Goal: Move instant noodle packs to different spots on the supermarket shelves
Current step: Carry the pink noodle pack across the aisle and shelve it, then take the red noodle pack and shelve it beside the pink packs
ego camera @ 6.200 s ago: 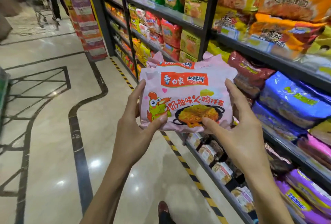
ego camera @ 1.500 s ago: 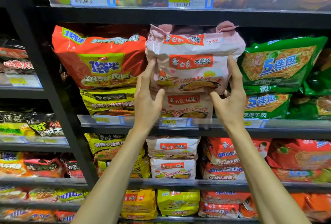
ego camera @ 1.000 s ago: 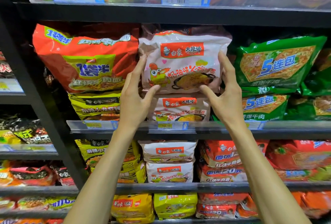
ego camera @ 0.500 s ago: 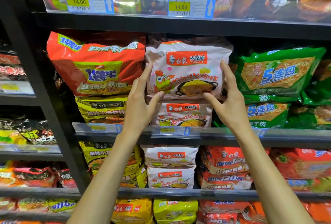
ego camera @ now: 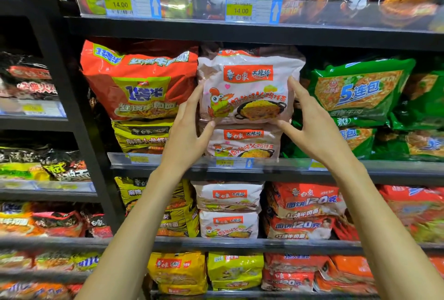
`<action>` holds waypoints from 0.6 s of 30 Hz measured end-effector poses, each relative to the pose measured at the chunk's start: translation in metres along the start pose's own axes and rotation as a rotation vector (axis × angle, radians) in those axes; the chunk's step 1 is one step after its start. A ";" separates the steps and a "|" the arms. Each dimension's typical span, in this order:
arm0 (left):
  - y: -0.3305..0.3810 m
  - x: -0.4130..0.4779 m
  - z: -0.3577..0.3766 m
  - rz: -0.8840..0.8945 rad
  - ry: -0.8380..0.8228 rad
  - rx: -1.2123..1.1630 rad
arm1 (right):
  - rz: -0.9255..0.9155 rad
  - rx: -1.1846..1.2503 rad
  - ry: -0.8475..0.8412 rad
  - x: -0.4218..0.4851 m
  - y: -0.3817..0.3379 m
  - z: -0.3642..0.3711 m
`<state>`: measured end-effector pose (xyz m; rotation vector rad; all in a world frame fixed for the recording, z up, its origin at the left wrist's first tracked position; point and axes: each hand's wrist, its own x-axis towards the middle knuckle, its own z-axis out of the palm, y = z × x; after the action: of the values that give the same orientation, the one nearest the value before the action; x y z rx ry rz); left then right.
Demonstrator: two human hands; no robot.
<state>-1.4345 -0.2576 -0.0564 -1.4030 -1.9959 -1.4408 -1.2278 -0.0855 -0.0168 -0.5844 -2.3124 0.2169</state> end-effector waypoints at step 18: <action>0.031 -0.049 -0.065 0.011 -0.650 0.829 | -0.035 -0.385 -0.513 -0.056 -0.065 -0.022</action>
<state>-1.4035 -0.3387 -0.0451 -1.5309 -2.4810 -0.0184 -1.1999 -0.1698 -0.0150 -0.7424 -2.8900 -0.1173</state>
